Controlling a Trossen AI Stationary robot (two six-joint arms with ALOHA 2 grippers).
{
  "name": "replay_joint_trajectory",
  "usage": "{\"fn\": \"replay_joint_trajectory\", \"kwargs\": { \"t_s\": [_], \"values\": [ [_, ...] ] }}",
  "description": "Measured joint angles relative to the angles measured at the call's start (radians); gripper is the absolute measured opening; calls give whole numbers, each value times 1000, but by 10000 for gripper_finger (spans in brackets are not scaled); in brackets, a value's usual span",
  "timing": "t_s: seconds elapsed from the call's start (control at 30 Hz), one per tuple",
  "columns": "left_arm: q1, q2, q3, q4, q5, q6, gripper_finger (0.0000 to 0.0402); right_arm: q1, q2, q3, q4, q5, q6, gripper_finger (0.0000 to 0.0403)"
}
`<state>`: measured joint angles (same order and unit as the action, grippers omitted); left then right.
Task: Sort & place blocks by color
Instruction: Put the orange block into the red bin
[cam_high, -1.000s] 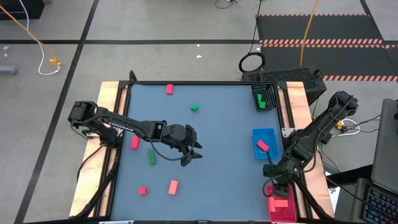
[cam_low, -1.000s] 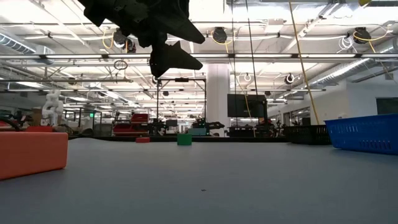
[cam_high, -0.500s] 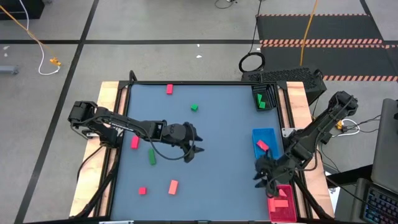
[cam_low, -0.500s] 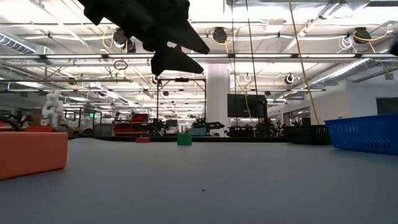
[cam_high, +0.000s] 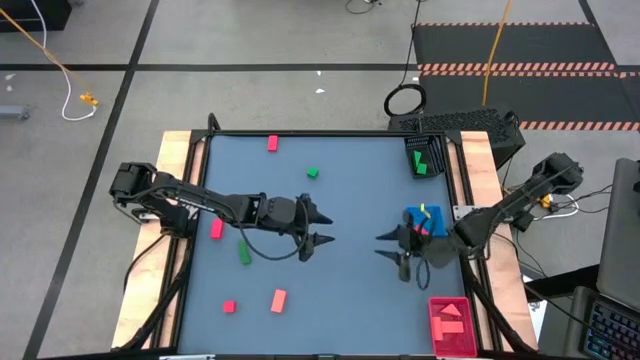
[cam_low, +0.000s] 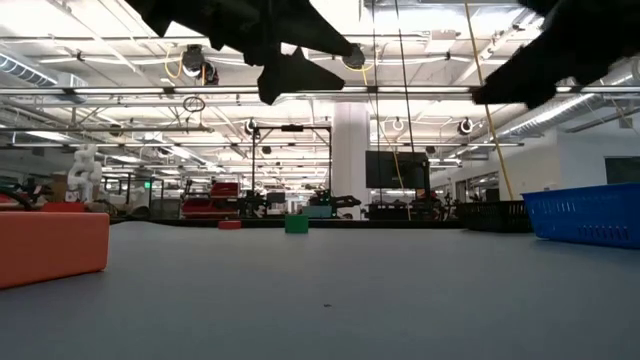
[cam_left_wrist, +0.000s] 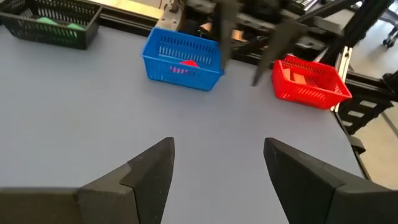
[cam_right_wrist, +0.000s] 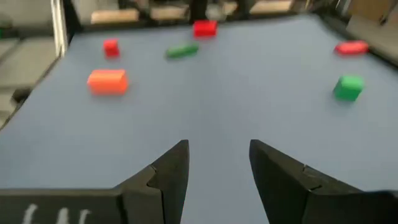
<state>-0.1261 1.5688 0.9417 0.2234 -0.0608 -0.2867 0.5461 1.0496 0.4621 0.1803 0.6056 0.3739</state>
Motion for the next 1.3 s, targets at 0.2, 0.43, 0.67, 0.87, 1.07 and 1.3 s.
{"fn": "replay_joint_trajectory", "kwargs": {
  "t_s": [0.2, 0.43, 0.67, 0.87, 1.07, 1.3],
  "values": [
    [0, 0, 0, 19, -41, 24, 250, -124, 0, -138, 494, -5, -232, 162],
    [0, 0, 0, 86, -120, 57, 250, -294, 0, -146, 606, -138, -332, 162],
    [2, 0, 0, 89, -128, 65, 250, -354, 29, -146, 502, -216, -248, 162],
    [2, 0, 0, 89, -177, 69, 250, -352, 53, -146, 460, -220, -218, 162],
    [3, 0, 0, 73, -177, 76, 250, -342, 52, -146, 465, -219, -216, 162],
    [3, 0, 0, 55, -177, 92, 250, -322, 52, -146, 474, -220, -201, 162]
  ]
}}
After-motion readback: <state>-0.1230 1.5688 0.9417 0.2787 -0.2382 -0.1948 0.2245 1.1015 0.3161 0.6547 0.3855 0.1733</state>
